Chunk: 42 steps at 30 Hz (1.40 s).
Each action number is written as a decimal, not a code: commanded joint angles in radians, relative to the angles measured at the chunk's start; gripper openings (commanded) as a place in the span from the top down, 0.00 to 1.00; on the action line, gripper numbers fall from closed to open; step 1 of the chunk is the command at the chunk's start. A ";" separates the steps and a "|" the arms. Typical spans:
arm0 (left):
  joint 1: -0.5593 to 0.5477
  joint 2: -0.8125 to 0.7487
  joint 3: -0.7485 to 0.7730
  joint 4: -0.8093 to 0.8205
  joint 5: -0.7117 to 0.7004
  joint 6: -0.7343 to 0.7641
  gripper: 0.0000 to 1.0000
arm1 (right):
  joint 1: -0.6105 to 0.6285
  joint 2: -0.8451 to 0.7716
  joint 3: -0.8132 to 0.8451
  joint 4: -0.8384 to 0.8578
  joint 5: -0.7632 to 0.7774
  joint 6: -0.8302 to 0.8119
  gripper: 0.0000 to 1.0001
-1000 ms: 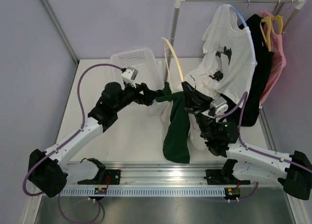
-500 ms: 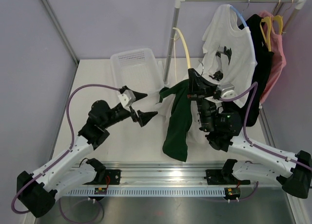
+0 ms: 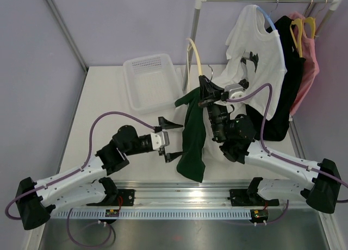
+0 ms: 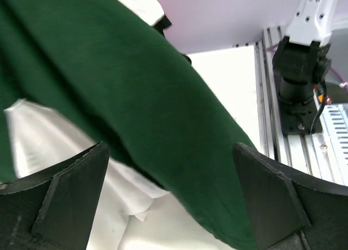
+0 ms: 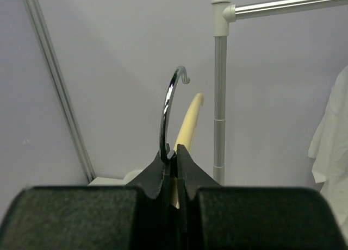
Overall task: Remove the t-shirt from the hanger
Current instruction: Remove the tshirt from the hanger
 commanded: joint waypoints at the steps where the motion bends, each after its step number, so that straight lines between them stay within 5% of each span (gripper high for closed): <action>1: -0.050 0.056 0.033 0.016 -0.167 0.058 0.01 | 0.008 0.006 0.060 0.125 0.029 0.017 1.00; 10: -0.104 0.095 0.049 0.019 -0.309 0.050 0.01 | 0.008 0.020 0.068 0.199 0.103 -0.037 1.00; 20: -0.130 0.136 0.076 -0.008 -0.311 0.051 0.03 | 0.010 0.069 0.065 0.314 0.150 -0.100 1.00; 30: -0.136 0.136 0.066 -0.033 -0.176 0.074 0.81 | 0.010 0.082 0.063 0.385 0.166 -0.149 1.00; 36: -0.139 0.135 0.066 -0.093 -0.027 0.110 1.00 | 0.010 0.076 0.059 0.461 0.187 -0.234 1.00; 42: -0.171 0.191 0.063 -0.110 -0.055 0.163 1.00 | 0.010 0.041 0.073 0.491 0.219 -0.311 1.00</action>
